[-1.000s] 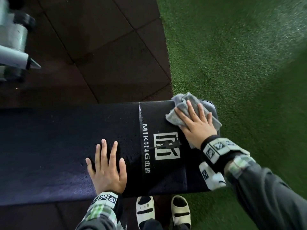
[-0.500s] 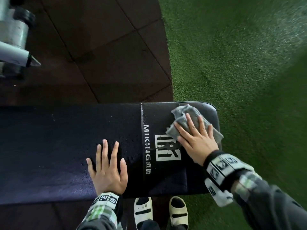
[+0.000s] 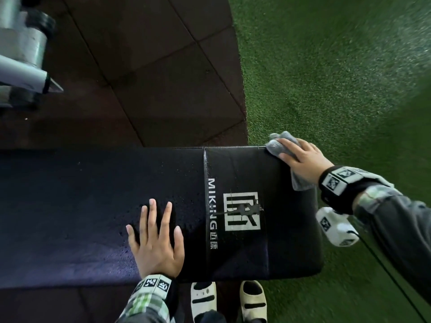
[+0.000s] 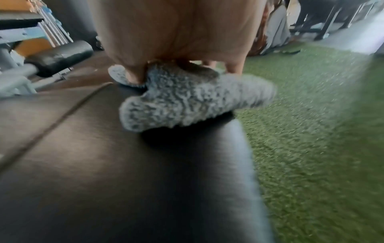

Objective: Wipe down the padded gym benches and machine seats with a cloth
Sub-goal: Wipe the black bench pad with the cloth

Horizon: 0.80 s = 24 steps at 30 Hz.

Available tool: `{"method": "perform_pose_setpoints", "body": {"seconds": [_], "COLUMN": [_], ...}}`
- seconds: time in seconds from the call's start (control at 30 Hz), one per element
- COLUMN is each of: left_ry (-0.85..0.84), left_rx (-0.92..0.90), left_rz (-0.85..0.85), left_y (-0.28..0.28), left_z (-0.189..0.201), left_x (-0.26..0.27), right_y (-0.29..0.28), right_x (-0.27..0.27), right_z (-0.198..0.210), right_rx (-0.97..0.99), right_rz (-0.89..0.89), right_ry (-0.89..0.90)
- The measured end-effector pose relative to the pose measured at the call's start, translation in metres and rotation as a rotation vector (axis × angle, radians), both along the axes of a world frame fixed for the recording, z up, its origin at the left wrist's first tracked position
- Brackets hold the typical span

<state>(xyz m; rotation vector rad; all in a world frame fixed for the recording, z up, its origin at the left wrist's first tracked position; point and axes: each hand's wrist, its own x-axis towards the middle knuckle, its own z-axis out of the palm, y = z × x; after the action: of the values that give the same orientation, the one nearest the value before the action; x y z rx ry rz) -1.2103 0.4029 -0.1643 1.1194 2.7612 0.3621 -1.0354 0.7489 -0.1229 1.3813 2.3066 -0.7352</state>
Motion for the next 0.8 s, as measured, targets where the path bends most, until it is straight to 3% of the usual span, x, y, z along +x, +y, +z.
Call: {"method": "perform_pose_setpoints", "body": {"seconds": [0.1, 0.33, 0.43, 0.6, 0.8], "left_ry": [0.008, 0.018, 0.03, 0.042, 0.04], "left_rx": [-0.001, -0.009, -0.005, 0.002, 0.001], "left_rz": [-0.003, -0.002, -0.008, -0.01, -0.011], "left_y": [0.0, 0.0, 0.0, 0.0, 0.001], "left_z": [0.0, -0.001, -0.001, -0.001, -0.001], "left_x": [0.0, 0.0, 0.0, 0.0, 0.0], "right_y": [0.0, 0.012, 0.01, -0.019, -0.021], "right_x": [0.007, -0.004, 0.009, 0.047, 0.055], "right_z": [-0.004, -0.028, -0.021, -0.021, -0.036], "right_rx": [-0.012, -0.025, -0.059, -0.075, -0.122], "right_rz": [-0.056, 0.042, -0.028, -0.312, -0.35], "right_ry": [0.039, -0.036, 0.08, 0.34, 0.393]}}
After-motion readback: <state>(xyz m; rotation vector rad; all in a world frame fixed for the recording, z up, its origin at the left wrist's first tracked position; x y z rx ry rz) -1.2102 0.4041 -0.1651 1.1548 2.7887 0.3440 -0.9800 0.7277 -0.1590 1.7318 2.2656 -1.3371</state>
